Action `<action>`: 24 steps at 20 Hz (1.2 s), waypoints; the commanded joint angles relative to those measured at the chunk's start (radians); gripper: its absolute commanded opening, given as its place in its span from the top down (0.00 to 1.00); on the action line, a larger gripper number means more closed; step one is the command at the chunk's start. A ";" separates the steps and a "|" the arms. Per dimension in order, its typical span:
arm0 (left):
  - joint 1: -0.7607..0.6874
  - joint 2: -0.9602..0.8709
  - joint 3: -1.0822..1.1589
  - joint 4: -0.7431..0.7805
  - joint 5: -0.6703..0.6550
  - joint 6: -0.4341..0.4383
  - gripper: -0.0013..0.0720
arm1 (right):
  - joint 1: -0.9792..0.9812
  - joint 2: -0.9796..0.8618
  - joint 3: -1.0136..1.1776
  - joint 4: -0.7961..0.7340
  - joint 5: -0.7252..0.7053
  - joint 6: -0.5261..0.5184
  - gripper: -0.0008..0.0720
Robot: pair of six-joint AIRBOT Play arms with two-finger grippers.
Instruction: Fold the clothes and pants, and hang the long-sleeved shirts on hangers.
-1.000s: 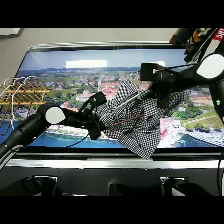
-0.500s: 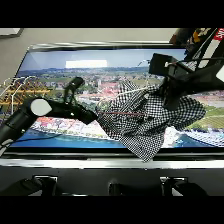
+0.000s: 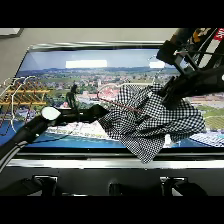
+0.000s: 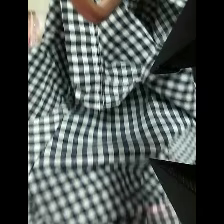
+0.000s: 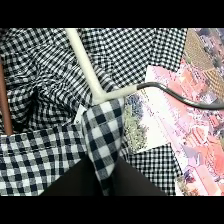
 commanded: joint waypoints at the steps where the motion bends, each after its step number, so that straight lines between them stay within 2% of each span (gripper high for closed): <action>1: -0.121 -0.058 -0.014 -0.226 0.180 -0.007 0.15 | 0.000 0.001 0.000 -0.010 0.018 0.035 0.95; 4: -0.159 -0.090 -0.010 -0.286 0.212 -0.006 0.15 | 0.000 0.001 0.000 -0.015 0.036 0.035 0.95; 14: -0.215 -0.220 0.109 -0.287 0.189 -0.009 0.17 | 0.000 0.001 0.000 -0.029 0.035 0.035 0.95; 15: -0.227 -0.229 0.115 -0.287 0.189 -0.008 0.29 | 0.000 0.001 0.000 -0.029 0.035 0.036 0.95; 16: -0.237 -0.236 0.116 -0.287 0.190 -0.007 0.51 | 0.000 0.001 0.000 -0.030 0.035 0.043 0.95; 18: -0.243 -0.240 0.116 -0.286 0.190 0.016 0.90 | 0.000 0.001 0.000 -0.040 0.038 0.060 0.95; 19: -0.240 -0.239 0.116 -0.286 0.190 0.030 0.95 | 0.000 0.001 0.000 -0.052 0.042 0.069 0.95; 24: -0.158 -0.195 0.116 -0.134 0.188 0.028 0.95 | 0.001 0.010 0.000 -0.106 0.083 0.128 0.95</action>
